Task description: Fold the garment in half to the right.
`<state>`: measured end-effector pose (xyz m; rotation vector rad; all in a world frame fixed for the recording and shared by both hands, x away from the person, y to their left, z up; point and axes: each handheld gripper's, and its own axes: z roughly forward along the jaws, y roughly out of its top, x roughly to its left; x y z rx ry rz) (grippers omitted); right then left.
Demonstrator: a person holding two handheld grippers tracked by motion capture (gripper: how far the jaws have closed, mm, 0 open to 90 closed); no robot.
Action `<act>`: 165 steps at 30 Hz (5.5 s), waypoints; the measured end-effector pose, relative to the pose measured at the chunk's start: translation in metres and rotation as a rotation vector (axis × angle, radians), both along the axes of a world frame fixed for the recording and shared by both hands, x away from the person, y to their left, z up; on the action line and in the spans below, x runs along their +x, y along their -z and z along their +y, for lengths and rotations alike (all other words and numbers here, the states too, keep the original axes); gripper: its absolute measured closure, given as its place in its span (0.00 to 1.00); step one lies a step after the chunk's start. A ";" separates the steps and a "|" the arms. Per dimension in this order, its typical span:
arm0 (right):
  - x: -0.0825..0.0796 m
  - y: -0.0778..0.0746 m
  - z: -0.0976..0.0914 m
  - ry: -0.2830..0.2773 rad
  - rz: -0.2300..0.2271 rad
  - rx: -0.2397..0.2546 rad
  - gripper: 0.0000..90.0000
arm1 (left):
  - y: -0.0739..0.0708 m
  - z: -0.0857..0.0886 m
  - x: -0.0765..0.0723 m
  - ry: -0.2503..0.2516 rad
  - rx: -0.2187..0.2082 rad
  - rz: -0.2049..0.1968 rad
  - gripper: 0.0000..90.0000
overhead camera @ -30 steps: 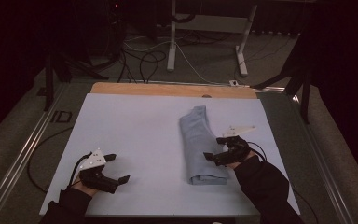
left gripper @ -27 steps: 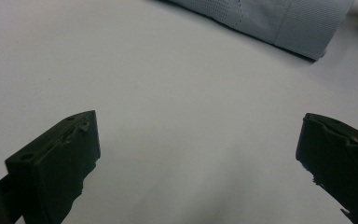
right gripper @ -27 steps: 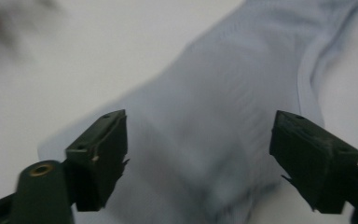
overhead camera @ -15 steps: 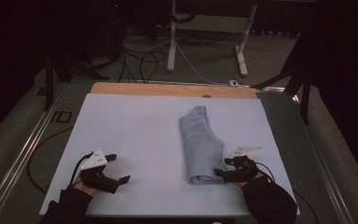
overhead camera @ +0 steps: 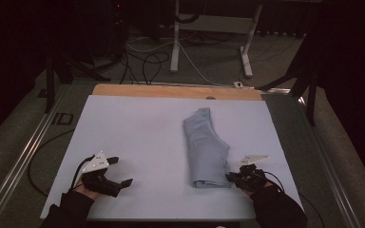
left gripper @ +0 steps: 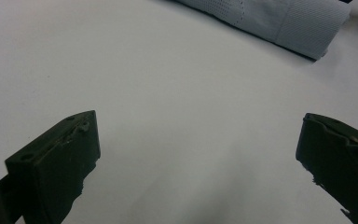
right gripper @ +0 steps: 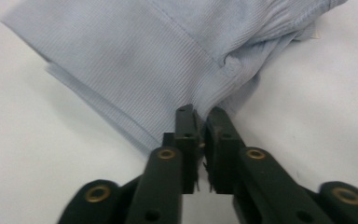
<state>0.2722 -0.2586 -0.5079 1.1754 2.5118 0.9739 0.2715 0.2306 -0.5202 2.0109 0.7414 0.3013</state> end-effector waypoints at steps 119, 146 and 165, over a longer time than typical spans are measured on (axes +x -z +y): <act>0.019 -0.006 0.052 -0.319 -0.039 0.077 1.00 | -0.001 0.003 0.000 0.008 -0.002 -0.007 0.01; 0.047 -0.025 0.049 -0.261 -0.107 0.144 0.10 | -0.001 0.005 0.001 0.007 -0.007 -0.002 0.01; 0.054 -0.030 0.031 -0.215 -0.167 0.125 0.10 | -0.002 0.006 0.000 0.002 -0.012 -0.005 0.01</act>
